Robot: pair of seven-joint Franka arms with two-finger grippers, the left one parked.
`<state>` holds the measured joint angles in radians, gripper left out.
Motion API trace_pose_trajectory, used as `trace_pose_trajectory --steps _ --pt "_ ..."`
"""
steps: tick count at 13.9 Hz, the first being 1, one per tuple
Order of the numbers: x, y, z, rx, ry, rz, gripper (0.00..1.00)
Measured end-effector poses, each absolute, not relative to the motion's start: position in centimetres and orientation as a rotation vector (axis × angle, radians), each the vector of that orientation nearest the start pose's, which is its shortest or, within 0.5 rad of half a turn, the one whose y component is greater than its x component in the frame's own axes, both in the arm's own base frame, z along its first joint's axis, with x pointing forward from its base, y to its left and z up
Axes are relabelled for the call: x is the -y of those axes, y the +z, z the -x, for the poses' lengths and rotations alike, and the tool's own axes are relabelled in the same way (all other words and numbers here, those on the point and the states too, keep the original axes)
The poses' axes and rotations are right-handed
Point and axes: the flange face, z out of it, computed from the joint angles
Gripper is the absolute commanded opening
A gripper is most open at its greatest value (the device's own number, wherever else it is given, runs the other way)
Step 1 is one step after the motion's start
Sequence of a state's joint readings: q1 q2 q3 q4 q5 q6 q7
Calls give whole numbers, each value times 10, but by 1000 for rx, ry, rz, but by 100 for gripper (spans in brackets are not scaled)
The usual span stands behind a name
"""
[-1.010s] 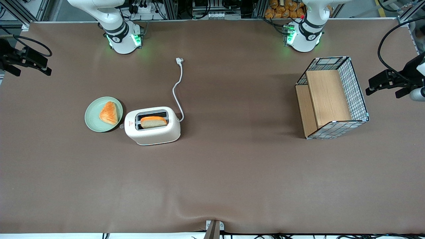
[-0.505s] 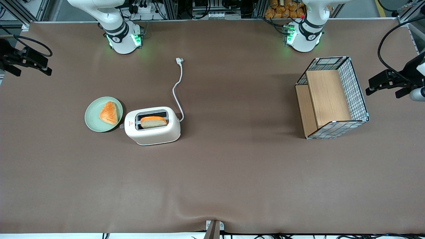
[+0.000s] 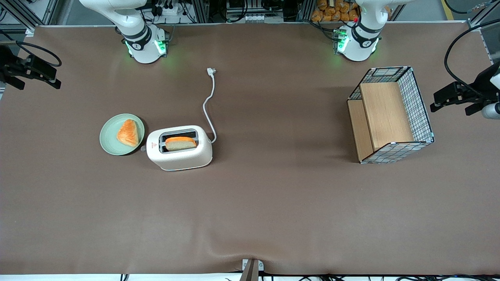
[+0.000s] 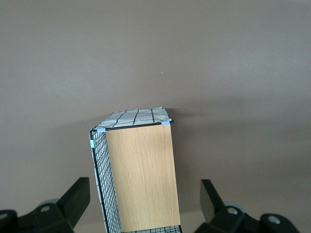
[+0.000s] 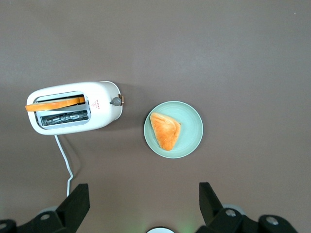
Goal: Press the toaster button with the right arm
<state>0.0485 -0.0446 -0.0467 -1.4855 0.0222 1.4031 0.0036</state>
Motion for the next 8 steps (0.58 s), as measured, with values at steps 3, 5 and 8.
trace_pose_trajectory --steps 3,5,8 --pt "-3 674 -522 2 59 3117 100" --pt "-3 674 -522 2 59 3117 100" --pt "-7 671 -523 11 69 3083 100"
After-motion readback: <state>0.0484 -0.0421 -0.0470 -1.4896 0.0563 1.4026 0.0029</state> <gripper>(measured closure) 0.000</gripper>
